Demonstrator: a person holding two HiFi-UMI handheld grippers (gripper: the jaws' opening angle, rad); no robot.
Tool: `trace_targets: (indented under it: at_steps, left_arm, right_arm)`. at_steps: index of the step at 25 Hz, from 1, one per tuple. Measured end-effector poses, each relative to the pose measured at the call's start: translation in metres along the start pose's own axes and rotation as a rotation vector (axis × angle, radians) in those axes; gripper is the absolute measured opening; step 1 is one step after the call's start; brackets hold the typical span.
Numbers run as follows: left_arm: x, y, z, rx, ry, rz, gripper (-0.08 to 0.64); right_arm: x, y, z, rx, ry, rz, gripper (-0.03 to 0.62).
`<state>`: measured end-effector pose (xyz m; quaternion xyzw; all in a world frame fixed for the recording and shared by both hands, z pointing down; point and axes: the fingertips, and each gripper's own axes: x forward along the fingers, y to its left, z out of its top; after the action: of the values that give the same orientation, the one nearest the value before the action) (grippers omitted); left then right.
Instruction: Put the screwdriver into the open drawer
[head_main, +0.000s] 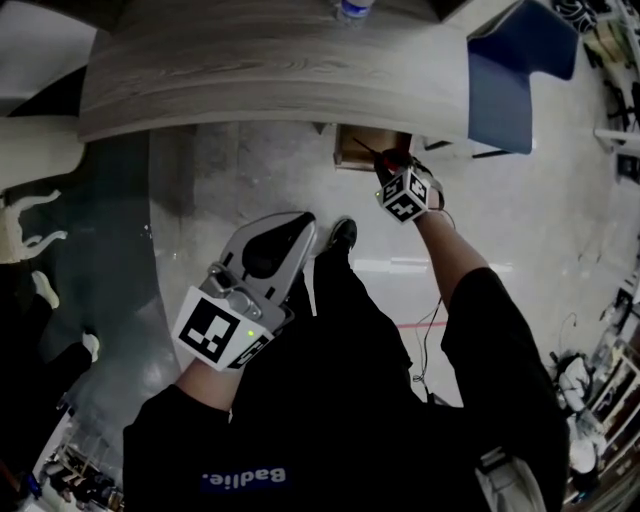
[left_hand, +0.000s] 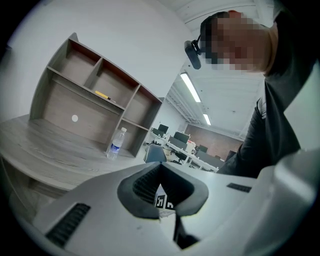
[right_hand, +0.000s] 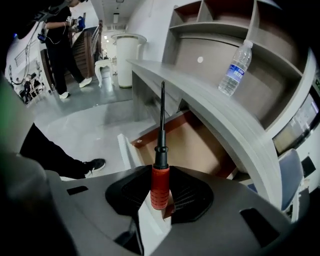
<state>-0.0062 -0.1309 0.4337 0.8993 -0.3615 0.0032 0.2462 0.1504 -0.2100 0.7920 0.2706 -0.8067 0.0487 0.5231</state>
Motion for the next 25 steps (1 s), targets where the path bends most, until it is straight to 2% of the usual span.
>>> trace_targets:
  at_steps: [6,19,25]
  left_arm:
    - [0.01,0.003,-0.01,-0.003,0.021,-0.023,0.002]
    - [0.03,0.019,-0.008,0.01,-0.008,-0.03,0.002]
    - [0.026,0.023,-0.017,-0.014,0.002,-0.024,0.002]
  right_arm:
    - [0.02,-0.005,-0.011,-0.044,0.058,-0.003,0.123]
    - [0.046,-0.012,-0.01,-0.131,0.159,0.007,0.123]
    - [0.052,-0.017,-0.019,-0.126,0.199,0.001,0.123]
